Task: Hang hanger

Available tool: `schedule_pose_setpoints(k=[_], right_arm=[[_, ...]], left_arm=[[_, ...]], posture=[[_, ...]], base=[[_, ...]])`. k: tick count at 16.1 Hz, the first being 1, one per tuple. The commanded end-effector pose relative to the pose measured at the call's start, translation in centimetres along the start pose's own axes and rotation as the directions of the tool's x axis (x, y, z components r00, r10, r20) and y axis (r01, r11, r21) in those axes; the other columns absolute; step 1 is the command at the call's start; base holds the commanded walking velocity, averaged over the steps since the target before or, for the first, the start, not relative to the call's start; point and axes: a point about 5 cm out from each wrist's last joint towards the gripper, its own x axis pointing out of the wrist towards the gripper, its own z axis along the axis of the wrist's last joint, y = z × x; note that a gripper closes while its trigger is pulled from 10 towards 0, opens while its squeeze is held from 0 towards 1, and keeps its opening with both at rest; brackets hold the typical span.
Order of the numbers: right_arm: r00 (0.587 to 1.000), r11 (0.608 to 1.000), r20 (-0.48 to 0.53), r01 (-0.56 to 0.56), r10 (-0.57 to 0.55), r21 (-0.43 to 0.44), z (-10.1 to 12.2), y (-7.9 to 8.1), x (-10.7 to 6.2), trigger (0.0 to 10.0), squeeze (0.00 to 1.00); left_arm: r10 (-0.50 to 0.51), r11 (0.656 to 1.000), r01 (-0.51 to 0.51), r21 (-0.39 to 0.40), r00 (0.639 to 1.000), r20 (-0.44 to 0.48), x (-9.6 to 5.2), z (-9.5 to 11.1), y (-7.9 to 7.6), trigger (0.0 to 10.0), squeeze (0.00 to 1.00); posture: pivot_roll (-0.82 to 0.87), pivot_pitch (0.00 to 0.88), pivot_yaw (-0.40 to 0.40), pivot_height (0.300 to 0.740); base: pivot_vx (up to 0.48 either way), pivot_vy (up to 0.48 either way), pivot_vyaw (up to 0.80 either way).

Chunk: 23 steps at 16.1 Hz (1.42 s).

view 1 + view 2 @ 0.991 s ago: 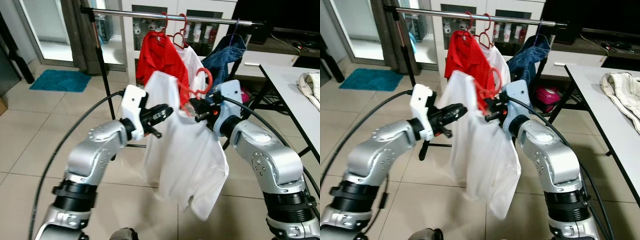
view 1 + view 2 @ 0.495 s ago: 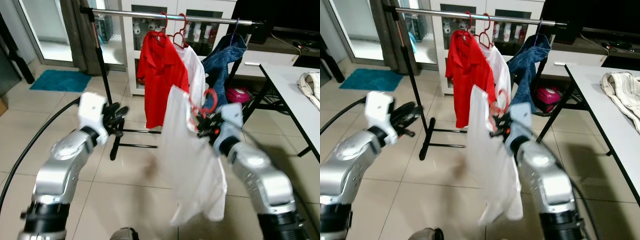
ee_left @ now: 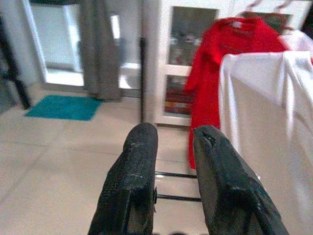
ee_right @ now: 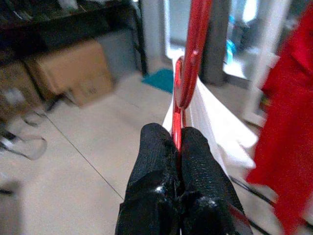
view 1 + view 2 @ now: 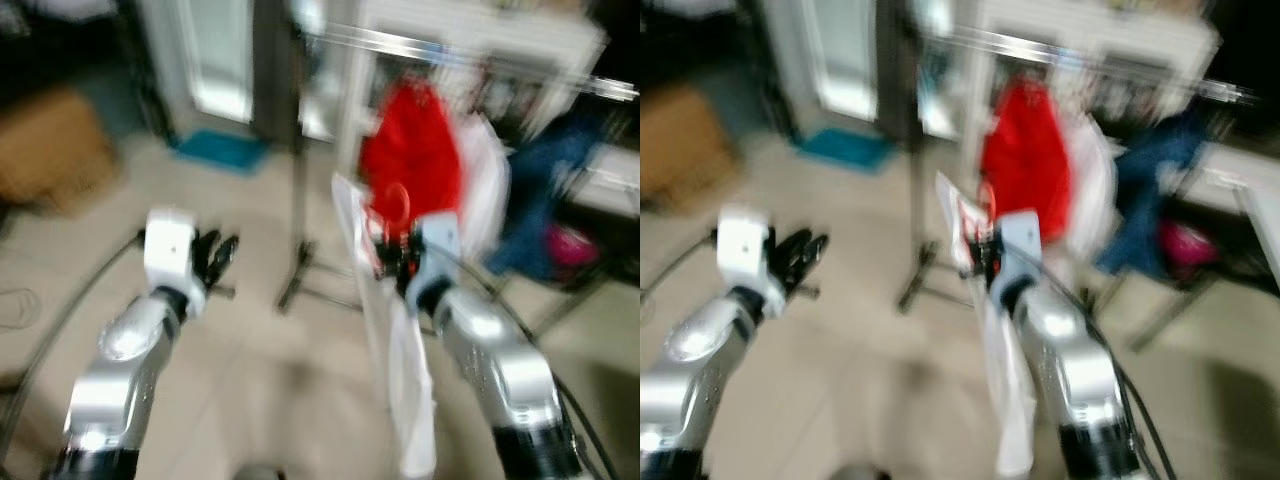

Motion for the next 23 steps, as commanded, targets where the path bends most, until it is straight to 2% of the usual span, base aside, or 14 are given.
schedule_pose_setpoints(k=[1,4,13,16,18,20,23], right_arm=[[1.000,1.000,0.024,0.012,-0.012,-0.007,0.4,-0.2,-0.1,10.0,0.00],[0.999,0.999,0.012,0.046,-0.046,-0.003,0.0,-0.4,-0.1,10.0,0.00],[0.995,0.995,0.039,0.098,-0.097,-0.017,0.7,-0.7,-0.6,10.0,0.00],[0.989,0.987,0.098,0.119,-0.109,-0.112,1.2,-0.8,-0.6,10.0,0.00],[0.978,0.988,0.157,0.146,-0.136,-0.051,1.9,-0.8,-0.8,10.0,0.00],[0.975,0.978,0.172,0.162,-0.139,-0.130,2.3,-0.7,-0.9,10.0,0.00],[0.974,0.986,0.193,0.136,-0.115,-0.098,2.5,-0.4,-0.9,10.0,0.00]], left_arm=[[0.008,1.000,-0.008,0.000,1.000,0.016,0.2,0.4,-0.1,10.0,0.00],[0.034,0.999,-0.034,-0.002,0.999,0.013,0.2,0.1,0.0,10.0,0.00],[-0.016,1.000,0.016,0.003,1.000,0.001,-0.4,0.1,-1.1,10.0,0.00],[-0.026,1.000,0.026,0.006,1.000,0.003,-0.3,0.3,-1.4,10.0,0.00],[-0.038,0.999,0.038,0.006,0.999,0.007,-0.2,0.4,-1.6,10.0,0.00],[-0.041,0.999,0.041,0.004,0.999,0.006,0.0,0.4,-1.6,10.0,0.00],[-0.052,0.999,0.052,0.013,0.999,0.003,0.1,0.4,-1.8,10.0,0.00]], posture=[[0.03,0.000,-0.022,0.740],[0.02,0.000,-0.020,0.740],[0.02,0.000,-0.025,0.740],[0.03,0.000,-0.033,0.740],[0.02,0.000,-0.026,0.740],[0.02,0.000,-0.026,0.740],[0.01,0.000,-0.020,0.740]], base=[[0.382,0.000,0.00],[0.385,0.000,0.00],[0.365,0.000,0.00],[0.361,0.000,0.00],[0.362,0.000,0.00],[0.364,0.000,0.00],[0.359,0.000,0.00]])
